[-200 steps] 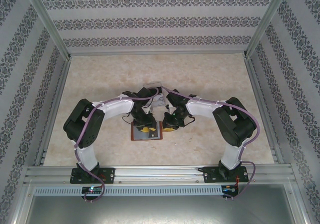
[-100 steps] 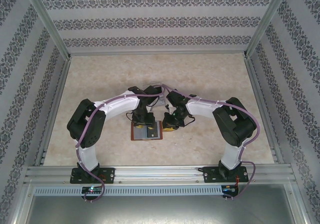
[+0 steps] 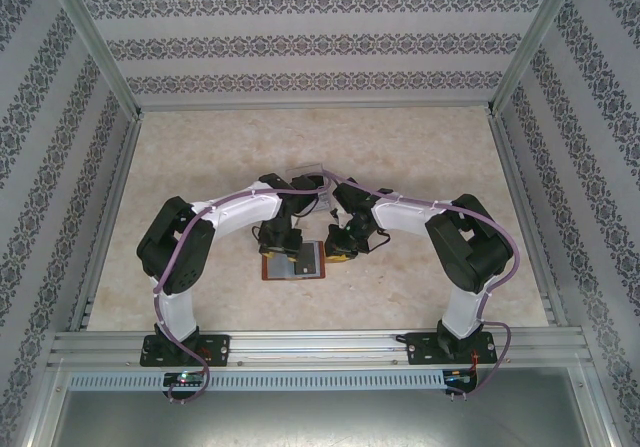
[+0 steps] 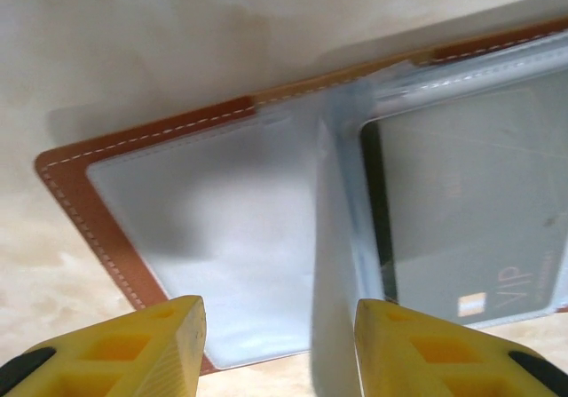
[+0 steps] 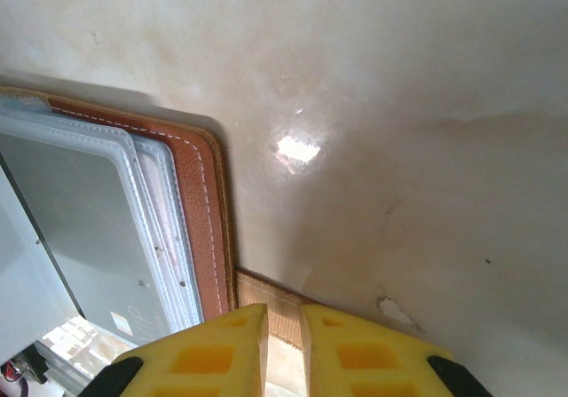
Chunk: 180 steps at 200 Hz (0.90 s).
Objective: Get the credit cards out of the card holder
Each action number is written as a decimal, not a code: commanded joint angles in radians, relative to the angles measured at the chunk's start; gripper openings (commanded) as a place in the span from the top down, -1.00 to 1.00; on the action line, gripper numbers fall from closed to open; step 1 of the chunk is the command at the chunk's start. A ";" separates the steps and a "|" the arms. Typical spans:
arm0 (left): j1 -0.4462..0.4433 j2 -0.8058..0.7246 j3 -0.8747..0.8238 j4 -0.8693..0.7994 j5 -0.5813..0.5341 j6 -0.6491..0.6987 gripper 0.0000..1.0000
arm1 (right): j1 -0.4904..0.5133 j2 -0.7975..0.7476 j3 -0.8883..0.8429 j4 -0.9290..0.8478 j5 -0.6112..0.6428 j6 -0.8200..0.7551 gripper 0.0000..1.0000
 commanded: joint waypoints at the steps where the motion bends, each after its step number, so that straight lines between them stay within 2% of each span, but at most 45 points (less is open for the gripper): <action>1: -0.005 -0.016 -0.011 -0.066 -0.054 0.028 0.05 | -0.015 0.008 -0.004 -0.035 0.027 -0.013 0.61; 68: 0.013 0.010 -0.088 -0.032 -0.066 0.044 0.01 | -0.014 -0.001 -0.012 -0.040 0.034 -0.011 0.61; 91: 0.014 0.008 -0.091 -0.033 -0.072 0.045 0.07 | -0.014 -0.007 -0.010 -0.040 0.035 -0.009 0.61; 152: 0.043 -0.143 -0.081 0.000 -0.094 0.025 0.15 | 0.006 -0.046 0.007 -0.056 0.047 0.011 0.61; 180: 0.086 -0.225 -0.114 0.066 -0.001 0.017 0.18 | 0.014 -0.076 0.018 -0.067 0.056 0.024 0.61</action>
